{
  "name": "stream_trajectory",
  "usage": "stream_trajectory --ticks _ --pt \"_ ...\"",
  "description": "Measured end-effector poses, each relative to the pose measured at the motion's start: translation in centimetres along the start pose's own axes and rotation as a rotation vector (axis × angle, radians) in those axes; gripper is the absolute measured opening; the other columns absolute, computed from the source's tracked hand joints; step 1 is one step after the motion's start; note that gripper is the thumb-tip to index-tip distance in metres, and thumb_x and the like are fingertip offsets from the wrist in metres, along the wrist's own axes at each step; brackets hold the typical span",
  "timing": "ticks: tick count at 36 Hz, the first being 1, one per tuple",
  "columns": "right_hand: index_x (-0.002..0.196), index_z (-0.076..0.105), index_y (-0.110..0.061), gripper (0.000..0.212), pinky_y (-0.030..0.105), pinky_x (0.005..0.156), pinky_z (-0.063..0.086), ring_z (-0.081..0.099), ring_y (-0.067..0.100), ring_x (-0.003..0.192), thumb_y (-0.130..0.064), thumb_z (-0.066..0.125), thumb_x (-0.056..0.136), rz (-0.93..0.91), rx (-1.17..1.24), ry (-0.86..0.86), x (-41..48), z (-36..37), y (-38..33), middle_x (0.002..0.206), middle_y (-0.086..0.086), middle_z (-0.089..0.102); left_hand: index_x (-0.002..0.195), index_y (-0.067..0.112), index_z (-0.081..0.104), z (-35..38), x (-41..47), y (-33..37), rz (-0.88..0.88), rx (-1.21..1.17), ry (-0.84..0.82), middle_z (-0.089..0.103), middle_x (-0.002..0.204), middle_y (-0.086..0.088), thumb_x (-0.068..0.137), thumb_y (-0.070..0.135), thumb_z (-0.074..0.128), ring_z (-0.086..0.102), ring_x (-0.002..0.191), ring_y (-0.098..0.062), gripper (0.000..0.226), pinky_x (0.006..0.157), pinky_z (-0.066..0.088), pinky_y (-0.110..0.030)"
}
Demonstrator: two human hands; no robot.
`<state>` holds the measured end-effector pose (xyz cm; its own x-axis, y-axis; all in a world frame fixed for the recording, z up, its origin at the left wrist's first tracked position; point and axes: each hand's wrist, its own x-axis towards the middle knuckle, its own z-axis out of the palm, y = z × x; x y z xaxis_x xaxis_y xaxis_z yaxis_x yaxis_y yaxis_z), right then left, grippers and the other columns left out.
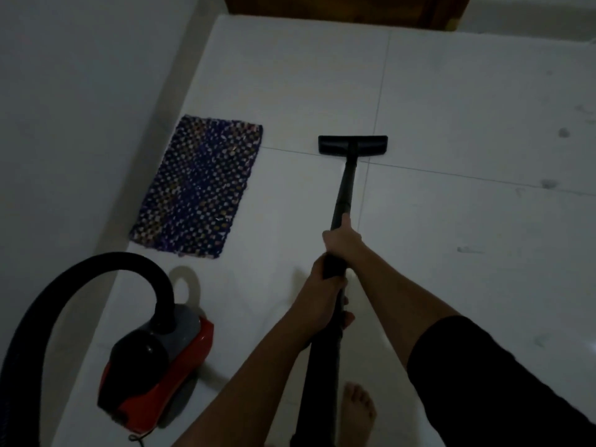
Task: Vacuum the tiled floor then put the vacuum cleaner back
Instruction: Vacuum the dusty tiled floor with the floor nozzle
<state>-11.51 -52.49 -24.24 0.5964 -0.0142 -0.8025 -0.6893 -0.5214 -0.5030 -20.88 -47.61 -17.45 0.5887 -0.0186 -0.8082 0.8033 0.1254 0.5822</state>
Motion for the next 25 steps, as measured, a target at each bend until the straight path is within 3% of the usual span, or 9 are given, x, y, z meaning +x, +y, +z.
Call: stream_trajectory --ticks 11,14,18,22,25 --pt "0.154 0.006 -0.019 0.069 0.027 0.075 0.040 0.057 0.032 0.105 -0.015 0.043 0.097 -0.062 0.039 0.082 -3.5 0.5 1.9 0.135 0.022 0.048 0.141 0.027 0.034 -0.3 -2.6 -2.3 0.032 -0.004 -0.048 0.048 0.075 -0.008 0.095 0.008 0.043 0.048 0.059 -0.017 0.051 0.040 0.044 -0.021" --pt "0.154 0.005 -0.019 0.070 0.027 0.075 0.041 0.052 0.026 0.091 -0.016 0.044 0.096 -0.047 0.042 0.066 -5.2 1.7 2.8 0.135 0.021 0.047 0.139 0.025 0.036 -1.4 -4.2 -3.2 0.027 0.007 -0.076 0.047 0.074 -0.008 0.094 0.008 0.041 0.047 0.058 -0.016 0.048 0.041 0.044 -0.021" --pt "0.154 0.006 -0.017 0.070 0.028 0.074 0.040 0.057 0.032 0.105 -0.016 0.044 0.096 -0.020 0.022 0.066 -7.2 4.2 4.3 0.135 0.022 0.048 0.133 0.024 0.040 -3.0 -6.7 -5.0 0.004 0.029 -0.090 0.047 0.075 -0.008 0.094 0.009 0.041 0.047 0.057 -0.016 0.041 0.041 0.045 -0.020" --pt "0.154 0.007 -0.017 0.069 0.027 0.073 0.042 0.053 0.026 0.089 -0.015 0.044 0.096 -0.004 0.042 0.065 -9.6 7.0 5.9 0.131 0.022 0.050 0.126 0.025 0.041 -5.0 -9.2 -7.2 -0.012 0.048 -0.095 0.046 0.076 -0.009 0.095 0.010 0.040 0.046 0.057 -0.016 0.035 0.040 0.044 -0.020" --pt "0.154 0.006 -0.016 0.070 0.027 0.072 0.042 0.055 0.028 0.089 -0.014 0.044 0.096 0.004 0.049 0.072 -12.0 9.0 7.2 0.132 0.023 0.050 0.130 0.024 0.040 -6.5 -11.4 -9.2 -0.024 0.080 -0.112 0.047 0.078 -0.011 0.095 0.011 0.040 0.048 0.059 -0.016 0.037 0.042 0.045 -0.021"
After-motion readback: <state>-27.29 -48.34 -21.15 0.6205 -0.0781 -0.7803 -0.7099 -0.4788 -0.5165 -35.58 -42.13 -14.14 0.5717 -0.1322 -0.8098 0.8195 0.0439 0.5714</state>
